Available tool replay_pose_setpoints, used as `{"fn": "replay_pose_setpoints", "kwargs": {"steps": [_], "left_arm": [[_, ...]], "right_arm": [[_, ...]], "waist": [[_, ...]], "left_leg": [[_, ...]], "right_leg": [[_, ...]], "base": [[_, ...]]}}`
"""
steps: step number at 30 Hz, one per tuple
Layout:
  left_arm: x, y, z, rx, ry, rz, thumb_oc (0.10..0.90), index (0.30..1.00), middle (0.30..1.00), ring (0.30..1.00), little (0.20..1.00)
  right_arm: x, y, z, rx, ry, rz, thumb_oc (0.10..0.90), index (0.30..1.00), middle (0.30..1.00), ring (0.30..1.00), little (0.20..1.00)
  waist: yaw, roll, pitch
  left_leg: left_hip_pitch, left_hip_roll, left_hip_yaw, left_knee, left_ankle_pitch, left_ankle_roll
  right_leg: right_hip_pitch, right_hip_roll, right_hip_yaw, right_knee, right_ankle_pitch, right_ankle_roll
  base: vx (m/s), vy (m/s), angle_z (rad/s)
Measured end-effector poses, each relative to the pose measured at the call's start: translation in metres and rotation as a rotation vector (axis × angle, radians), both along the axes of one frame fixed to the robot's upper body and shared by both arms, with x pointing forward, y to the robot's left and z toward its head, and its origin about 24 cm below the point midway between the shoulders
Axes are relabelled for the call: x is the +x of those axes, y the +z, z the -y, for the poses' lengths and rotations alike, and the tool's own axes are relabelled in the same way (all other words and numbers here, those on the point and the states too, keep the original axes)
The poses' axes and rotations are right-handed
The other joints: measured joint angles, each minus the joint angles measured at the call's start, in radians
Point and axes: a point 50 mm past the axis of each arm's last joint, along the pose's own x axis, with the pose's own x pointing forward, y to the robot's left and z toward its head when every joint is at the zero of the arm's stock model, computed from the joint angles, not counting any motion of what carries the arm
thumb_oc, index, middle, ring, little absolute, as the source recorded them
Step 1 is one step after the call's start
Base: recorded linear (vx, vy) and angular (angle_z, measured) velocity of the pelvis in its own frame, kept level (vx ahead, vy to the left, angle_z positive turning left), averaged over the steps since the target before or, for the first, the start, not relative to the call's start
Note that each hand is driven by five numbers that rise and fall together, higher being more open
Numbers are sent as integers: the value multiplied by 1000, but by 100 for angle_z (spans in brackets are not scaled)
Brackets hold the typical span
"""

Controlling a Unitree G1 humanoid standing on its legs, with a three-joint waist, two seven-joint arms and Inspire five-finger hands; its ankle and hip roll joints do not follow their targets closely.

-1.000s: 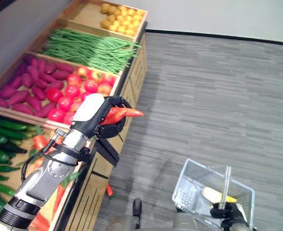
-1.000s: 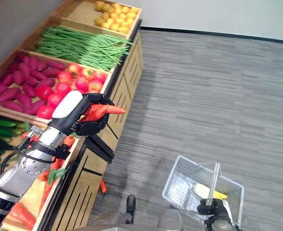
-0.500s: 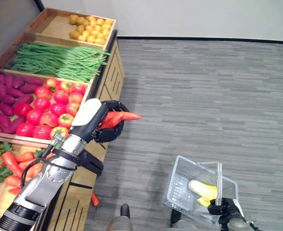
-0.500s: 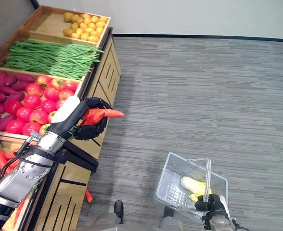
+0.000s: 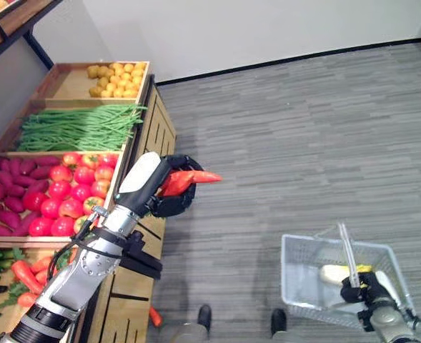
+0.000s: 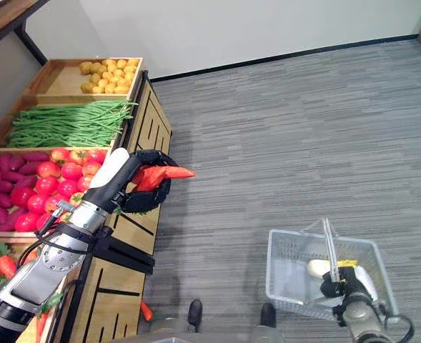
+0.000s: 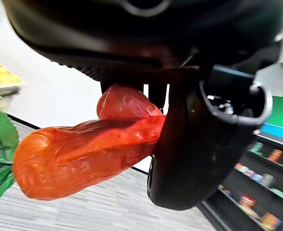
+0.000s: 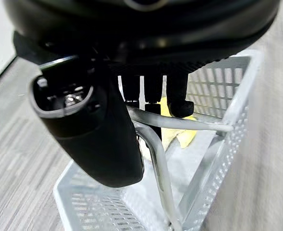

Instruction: Get the vegetables into the basket

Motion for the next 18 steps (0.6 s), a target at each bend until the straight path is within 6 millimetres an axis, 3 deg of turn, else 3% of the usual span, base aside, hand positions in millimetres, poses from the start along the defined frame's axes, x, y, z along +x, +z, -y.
{"fn": "replay_pose_setpoints", "kwargs": {"steps": [4, 11, 18], "left_arm": [[4, 8, 10, 123, -126, -19, 400, 300, 300, 300, 300], [5, 7, 32, 230, -281, -52, 400, 300, 300, 300, 300], [8, 9, 49, 282, -368, -34, 400, 300, 300, 300, 300]], "right_arm": [[45, 27, -22, -1, 223, 99, 400, 300, 300, 300, 300], [94, 66, -68, -107, 686, 112, 400, 300, 300, 300, 300], [130, 93, -109, -149, 885, 212, 400, 300, 300, 300, 300]], "waist": [[-4, -51, 28], [-2, -56, 28], [9, -59, 27]], "left_leg": [[26, -44, 46, 0, -18, 31], [39, -49, 51, 0, -19, 39], [46, -46, 49, 0, -19, 39]], "right_leg": [[2, -38, 44, 0, 11, 20], [15, -43, 35, 6, 15, 26], [24, -41, 30, 5, 15, 26]], "base": [[32, 82, -28], [18, 39, -1], [1, 2, 1]]}}
